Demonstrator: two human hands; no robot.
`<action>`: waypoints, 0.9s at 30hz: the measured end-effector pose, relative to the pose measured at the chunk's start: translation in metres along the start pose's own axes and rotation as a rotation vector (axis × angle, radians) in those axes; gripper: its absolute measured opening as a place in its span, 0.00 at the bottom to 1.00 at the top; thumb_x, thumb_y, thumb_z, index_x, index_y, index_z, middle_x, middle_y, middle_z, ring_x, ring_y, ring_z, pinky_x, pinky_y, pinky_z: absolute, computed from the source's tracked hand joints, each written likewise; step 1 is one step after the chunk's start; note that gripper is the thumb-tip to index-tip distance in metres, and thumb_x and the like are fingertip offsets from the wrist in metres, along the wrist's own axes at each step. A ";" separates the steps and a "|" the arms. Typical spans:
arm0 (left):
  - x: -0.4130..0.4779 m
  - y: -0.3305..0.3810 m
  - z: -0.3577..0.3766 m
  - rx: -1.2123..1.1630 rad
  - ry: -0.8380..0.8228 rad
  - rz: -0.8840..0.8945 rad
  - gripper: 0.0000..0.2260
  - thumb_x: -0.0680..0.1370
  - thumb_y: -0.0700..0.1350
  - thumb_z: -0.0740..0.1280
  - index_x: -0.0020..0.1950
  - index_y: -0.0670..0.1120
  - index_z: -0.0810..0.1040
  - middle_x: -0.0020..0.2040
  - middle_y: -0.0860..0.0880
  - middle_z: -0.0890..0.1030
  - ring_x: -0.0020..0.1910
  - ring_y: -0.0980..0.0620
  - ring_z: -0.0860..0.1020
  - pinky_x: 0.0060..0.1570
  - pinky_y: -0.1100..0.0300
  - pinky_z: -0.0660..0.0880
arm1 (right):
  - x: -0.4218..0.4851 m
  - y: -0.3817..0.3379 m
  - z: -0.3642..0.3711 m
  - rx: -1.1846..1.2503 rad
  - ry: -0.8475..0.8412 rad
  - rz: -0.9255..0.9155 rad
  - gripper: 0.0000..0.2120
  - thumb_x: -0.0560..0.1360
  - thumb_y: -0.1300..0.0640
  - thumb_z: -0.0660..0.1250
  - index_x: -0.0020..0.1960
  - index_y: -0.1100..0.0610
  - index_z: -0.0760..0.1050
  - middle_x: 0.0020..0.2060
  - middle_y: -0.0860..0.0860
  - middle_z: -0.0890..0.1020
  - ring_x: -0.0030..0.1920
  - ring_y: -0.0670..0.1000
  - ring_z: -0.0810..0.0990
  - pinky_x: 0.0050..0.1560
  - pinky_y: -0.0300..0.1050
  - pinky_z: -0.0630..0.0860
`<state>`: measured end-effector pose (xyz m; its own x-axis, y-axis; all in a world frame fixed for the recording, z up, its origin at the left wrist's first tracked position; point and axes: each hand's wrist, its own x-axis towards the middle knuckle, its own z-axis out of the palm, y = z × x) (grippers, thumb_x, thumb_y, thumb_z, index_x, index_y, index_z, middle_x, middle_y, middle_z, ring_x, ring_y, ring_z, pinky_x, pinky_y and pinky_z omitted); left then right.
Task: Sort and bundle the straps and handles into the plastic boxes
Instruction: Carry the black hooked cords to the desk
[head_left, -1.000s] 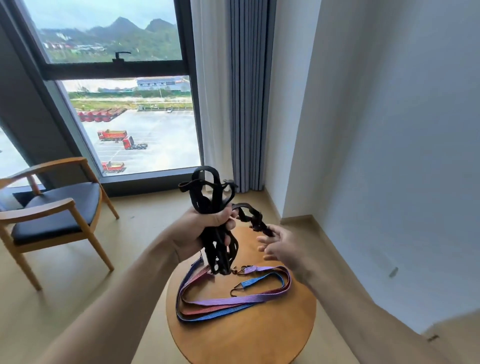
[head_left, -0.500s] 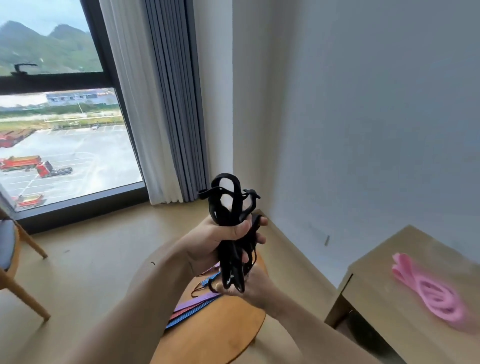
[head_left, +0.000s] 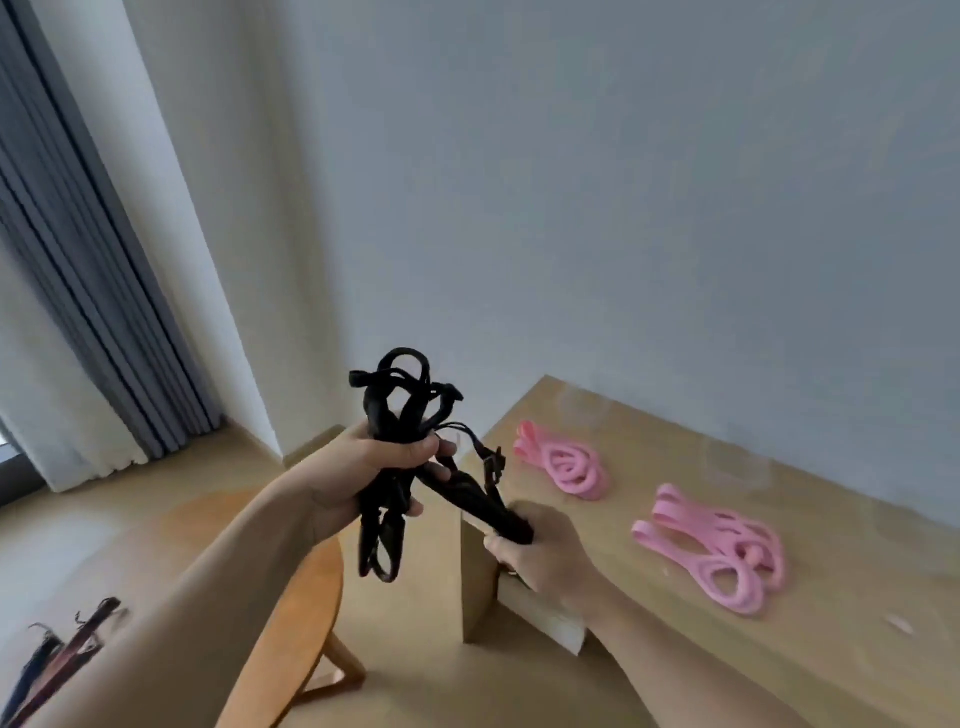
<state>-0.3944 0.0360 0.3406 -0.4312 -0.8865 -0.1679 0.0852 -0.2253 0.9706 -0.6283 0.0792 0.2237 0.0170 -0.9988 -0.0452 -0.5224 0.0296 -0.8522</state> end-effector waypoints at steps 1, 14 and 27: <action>0.010 -0.008 0.020 0.009 -0.004 -0.035 0.20 0.72 0.45 0.79 0.60 0.39 0.81 0.61 0.38 0.84 0.55 0.41 0.85 0.35 0.53 0.81 | -0.011 0.015 -0.024 -0.082 0.046 0.012 0.08 0.70 0.52 0.70 0.34 0.49 0.74 0.29 0.47 0.79 0.32 0.45 0.77 0.37 0.44 0.71; 0.113 -0.128 0.316 0.102 -0.244 -0.322 0.10 0.76 0.40 0.77 0.56 0.39 0.83 0.50 0.40 0.87 0.41 0.49 0.85 0.37 0.50 0.82 | -0.195 0.203 -0.256 -0.214 0.267 0.342 0.10 0.75 0.49 0.71 0.42 0.45 0.69 0.33 0.44 0.74 0.33 0.44 0.71 0.35 0.41 0.66; 0.216 -0.199 0.426 0.249 -0.362 -0.483 0.11 0.78 0.38 0.75 0.59 0.38 0.82 0.49 0.41 0.83 0.39 0.47 0.77 0.39 0.51 0.81 | -0.192 0.307 -0.344 -0.333 0.334 0.588 0.08 0.73 0.57 0.67 0.52 0.50 0.76 0.44 0.48 0.80 0.44 0.53 0.76 0.39 0.46 0.70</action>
<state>-0.8869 0.0612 0.1843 -0.6479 -0.5066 -0.5689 -0.3862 -0.4253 0.8185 -1.0852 0.2670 0.1504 -0.5759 -0.7819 -0.2388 -0.5964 0.6016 -0.5314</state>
